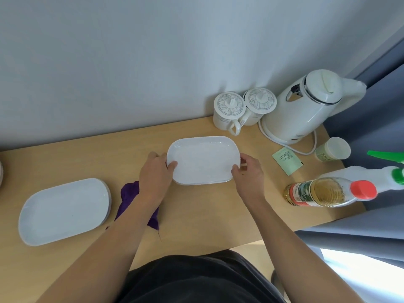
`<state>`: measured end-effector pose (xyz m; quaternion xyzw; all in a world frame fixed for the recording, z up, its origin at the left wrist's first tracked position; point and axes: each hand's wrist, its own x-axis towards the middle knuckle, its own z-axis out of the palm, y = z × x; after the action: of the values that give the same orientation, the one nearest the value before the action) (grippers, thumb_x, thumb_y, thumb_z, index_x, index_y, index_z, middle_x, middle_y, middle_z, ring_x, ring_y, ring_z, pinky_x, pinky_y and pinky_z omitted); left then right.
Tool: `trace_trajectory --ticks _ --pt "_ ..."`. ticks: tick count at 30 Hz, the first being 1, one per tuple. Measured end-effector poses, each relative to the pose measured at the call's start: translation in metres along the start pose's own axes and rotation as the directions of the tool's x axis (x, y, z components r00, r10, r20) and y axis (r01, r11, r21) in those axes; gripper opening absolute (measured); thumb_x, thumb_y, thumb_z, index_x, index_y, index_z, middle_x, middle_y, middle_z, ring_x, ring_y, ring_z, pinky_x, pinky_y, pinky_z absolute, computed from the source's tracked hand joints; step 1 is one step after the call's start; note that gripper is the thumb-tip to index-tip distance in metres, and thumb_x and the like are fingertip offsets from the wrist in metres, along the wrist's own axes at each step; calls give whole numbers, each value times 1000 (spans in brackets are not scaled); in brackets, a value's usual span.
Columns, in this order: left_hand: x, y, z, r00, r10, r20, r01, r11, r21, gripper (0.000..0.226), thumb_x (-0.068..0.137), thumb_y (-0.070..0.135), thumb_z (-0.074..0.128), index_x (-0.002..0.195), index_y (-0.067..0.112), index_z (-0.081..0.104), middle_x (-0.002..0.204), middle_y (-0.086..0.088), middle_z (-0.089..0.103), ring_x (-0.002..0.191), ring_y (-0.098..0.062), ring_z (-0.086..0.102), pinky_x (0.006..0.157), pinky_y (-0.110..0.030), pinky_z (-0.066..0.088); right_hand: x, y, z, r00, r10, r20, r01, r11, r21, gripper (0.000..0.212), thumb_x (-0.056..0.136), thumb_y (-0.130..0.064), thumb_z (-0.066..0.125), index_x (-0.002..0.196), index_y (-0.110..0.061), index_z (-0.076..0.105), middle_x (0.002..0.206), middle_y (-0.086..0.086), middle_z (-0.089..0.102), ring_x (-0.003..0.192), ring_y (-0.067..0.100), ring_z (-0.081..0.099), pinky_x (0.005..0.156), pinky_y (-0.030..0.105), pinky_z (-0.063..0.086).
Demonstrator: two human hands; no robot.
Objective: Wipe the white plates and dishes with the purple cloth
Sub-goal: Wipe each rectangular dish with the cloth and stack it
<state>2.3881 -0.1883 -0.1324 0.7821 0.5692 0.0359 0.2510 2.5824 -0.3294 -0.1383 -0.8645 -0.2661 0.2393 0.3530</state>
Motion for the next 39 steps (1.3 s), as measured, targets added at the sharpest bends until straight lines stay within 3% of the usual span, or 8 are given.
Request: trace_trajectory --ticks 6,10,15,19,24,26,32,39 --pt "-13 -15 -14 999 1 -48 -3 999 -39 43 100 43 49 131 16 59 118 -3 57 99 -22 60 77 -35 50 -18 -36 16 962 -265 -67 260 963 -71 41 95 -17 60 135 -16 55 138 3 45 127 21 39 103 24 30" --pt "-31 -45 -36 991 36 -132 -53 990 -128 33 98 31 55 125 15 64 116 0 58 101 -20 61 85 -38 52 -44 -78 47 900 -430 76 422 901 104 33 94 -12 59 127 -15 59 131 0 50 126 14 44 107 12 27" --pt "-55 -95 -69 965 -11 -263 -29 989 -147 24 97 25 57 116 16 68 111 4 59 97 -16 59 80 -34 51 -83 -116 98 797 -535 280 512 845 158 29 92 -8 60 121 -14 63 123 -2 54 119 11 51 105 18 36" --pt "-71 -143 -90 948 -53 -314 4 988 -155 22 95 20 59 113 14 70 106 3 60 92 -17 61 75 -34 51 -105 -132 136 784 -420 457 481 877 -20 37 95 -24 60 131 -16 58 131 -1 52 124 17 49 106 32 40" --pt "-79 -193 -107 953 -43 -299 -8 986 -168 21 95 17 59 113 13 69 107 3 61 92 -15 60 73 -27 47 -125 -133 164 785 -42 618 371 831 -415 92 80 -58 71 155 -31 25 153 5 29 134 34 32 103 45 42" --pt "-79 -203 -111 961 -18 -276 -36 981 -190 21 96 17 58 114 13 69 108 3 61 93 -14 60 74 -25 46 -133 -129 173 797 -49 602 402 787 -468 84 80 -51 73 151 -36 31 147 4 30 126 32 35 95 43 48" --pt "-71 -225 -119 967 54 -249 -106 974 -201 22 96 17 58 115 13 69 108 3 61 96 -17 60 74 -32 49 -151 -147 169 890 -117 440 212 962 -172 56 73 -35 64 128 -37 53 107 -7 60 94 16 61 78 36 54" --pt "-63 -279 -130 975 -25 -221 -5 991 -135 31 96 13 57 124 6 66 111 -7 58 101 -28 57 81 -40 50 -181 -188 188 957 -160 240 162 987 11 59 72 -35 67 125 -38 39 119 -12 54 94 20 64 64 43 59"
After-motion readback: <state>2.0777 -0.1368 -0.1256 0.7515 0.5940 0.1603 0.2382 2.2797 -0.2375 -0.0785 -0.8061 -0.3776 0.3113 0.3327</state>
